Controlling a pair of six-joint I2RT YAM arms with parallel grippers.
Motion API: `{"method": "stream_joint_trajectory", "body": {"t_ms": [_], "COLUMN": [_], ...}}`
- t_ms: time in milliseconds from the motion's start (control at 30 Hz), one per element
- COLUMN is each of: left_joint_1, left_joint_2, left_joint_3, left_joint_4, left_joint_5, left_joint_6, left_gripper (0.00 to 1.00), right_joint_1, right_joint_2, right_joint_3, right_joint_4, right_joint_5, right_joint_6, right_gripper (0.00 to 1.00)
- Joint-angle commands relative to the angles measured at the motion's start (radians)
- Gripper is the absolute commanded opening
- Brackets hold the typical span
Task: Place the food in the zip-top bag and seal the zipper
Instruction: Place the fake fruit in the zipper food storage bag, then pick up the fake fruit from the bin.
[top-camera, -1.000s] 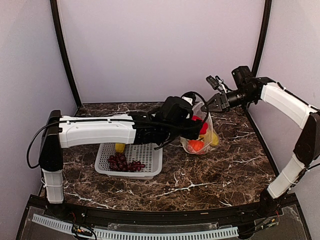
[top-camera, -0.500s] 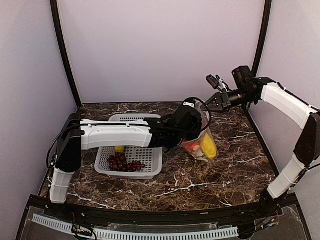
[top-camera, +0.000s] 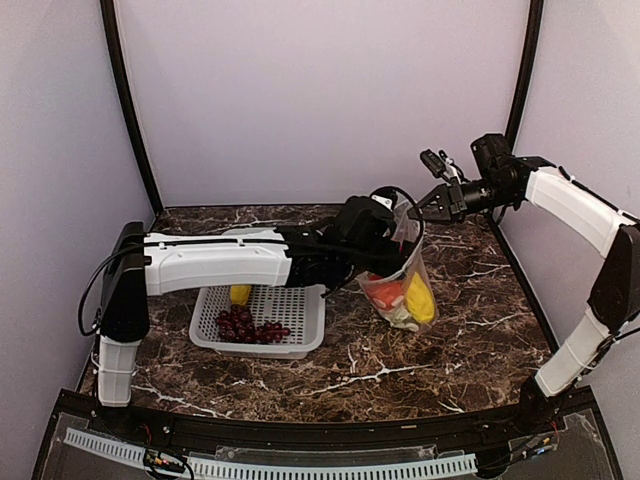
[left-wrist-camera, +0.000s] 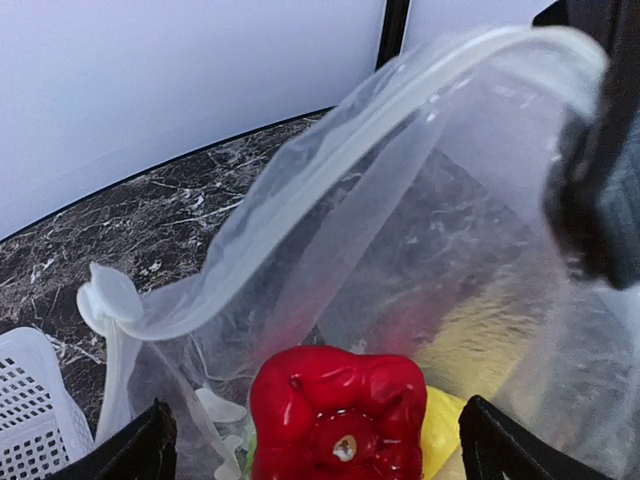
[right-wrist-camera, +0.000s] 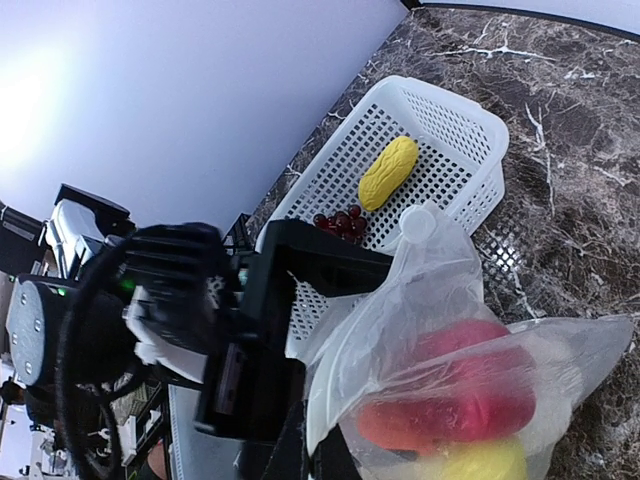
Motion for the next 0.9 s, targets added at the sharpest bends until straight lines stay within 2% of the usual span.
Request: {"method": "stream_joint_trajectory", "body": {"t_ms": [0,133,233,333,367,400,467,567,633,700,767,867], "left_joint_1": [-0.013,-0.02,-0.02,-0.02,-0.019,-0.016,-0.007,0.019,0.04,0.059,0.093,0.128], "left_joint_2": [-0.166,-0.271,-0.378,-0.488,-0.51,-0.55,-0.598,-0.645,-0.676,-0.704,-0.723,-0.728], "left_joint_3": [-0.047,-0.116,-0.227,-0.334,-0.393,-0.423,-0.531,-0.606,-0.656,-0.703,-0.734,-0.755], "left_joint_4": [0.011,-0.005,-0.007,-0.035,-0.043,-0.058,-0.093,-0.175,-0.222,-0.26,-0.296,-0.367], "left_joint_5": [0.078,0.122,0.126,0.047,0.02,-0.029,-0.088,-0.128,-0.131,-0.124,-0.102,-0.064], "left_joint_6": [0.061,0.074,0.078,0.078,0.076,0.074,0.056,-0.013,-0.062,-0.096,-0.126,-0.174], "left_gripper": [0.99,0.99,0.99,0.99,0.99,0.99,0.99,0.98,0.98,0.98,0.98,0.99], "right_joint_1": [-0.012,-0.024,-0.04,-0.078,-0.086,-0.084,-0.05,-0.005,-0.016,0.001,0.036,0.037], "right_joint_2": [0.01,0.013,0.018,0.038,0.039,0.033,0.023,0.078,0.061,0.024,0.045,0.097], "right_joint_3": [0.01,0.021,0.041,0.133,0.155,0.157,0.062,0.072,0.085,0.014,-0.022,-0.007], "right_joint_4": [0.037,0.036,0.034,-0.017,-0.022,-0.015,0.038,-0.052,-0.041,0.047,0.037,-0.052], "right_joint_5": [-0.035,-0.04,-0.044,-0.043,-0.022,0.063,0.172,0.109,0.108,0.202,0.257,0.146], "right_joint_6": [-0.021,-0.025,-0.03,-0.061,-0.074,-0.081,-0.085,-0.159,-0.168,-0.152,-0.195,-0.237], "right_gripper": [0.0,0.0,0.0,0.0,0.0,0.0,0.0,0.0,0.0,0.0,0.0,0.0]}}
